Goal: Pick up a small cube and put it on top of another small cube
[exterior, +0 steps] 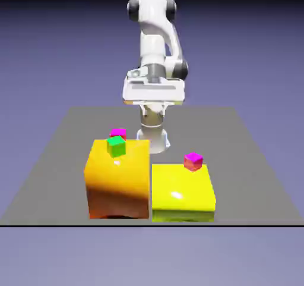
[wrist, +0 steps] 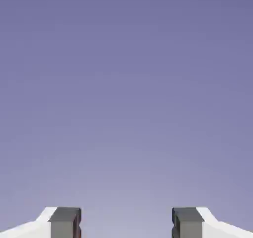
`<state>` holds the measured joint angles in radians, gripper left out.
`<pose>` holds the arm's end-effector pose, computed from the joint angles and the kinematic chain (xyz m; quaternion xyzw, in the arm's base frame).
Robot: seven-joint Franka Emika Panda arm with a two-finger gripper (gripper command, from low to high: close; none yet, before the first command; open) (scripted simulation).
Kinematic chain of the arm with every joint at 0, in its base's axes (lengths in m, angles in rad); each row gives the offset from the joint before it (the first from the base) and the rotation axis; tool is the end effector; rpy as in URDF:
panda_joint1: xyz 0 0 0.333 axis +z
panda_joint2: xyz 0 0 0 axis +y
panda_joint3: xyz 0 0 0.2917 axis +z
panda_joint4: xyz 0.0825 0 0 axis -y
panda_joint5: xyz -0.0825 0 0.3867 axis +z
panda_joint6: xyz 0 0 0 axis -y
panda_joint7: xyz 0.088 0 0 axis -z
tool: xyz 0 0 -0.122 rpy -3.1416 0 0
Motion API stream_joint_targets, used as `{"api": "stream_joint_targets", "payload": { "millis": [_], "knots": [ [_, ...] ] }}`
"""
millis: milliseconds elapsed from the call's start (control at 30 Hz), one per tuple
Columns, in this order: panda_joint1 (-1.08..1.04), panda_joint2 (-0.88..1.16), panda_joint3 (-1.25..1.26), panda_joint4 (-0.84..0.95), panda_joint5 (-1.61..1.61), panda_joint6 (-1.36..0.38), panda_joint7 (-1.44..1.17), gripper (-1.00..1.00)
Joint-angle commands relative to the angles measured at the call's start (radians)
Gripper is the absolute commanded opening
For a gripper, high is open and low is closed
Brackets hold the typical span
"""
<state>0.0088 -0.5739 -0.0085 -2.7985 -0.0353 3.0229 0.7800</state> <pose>0.4168 0.0028 0.4309 -0.8579 0.3362 -0.3618 0.1419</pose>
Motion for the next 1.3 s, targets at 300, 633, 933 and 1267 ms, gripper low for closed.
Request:
{"api": "stream_joint_targets", "payload": {
  "millis": [300, 633, 933, 1267],
  "knots": [
    [-0.049, 0.012, -0.089, 0.065, -0.225, -0.426, -0.206, 0.0],
    [-0.244, 0.139, -0.091, 0.172, -0.366, -0.861, -0.518, 0.0],
    [-0.439, 0.431, -0.16, 0.122, -0.362, -0.999, -0.605, 0.0],
    [-0.376, 0.617, -0.306, -0.115, -0.237, -0.694, -0.292, 0.0]
  ]
}}
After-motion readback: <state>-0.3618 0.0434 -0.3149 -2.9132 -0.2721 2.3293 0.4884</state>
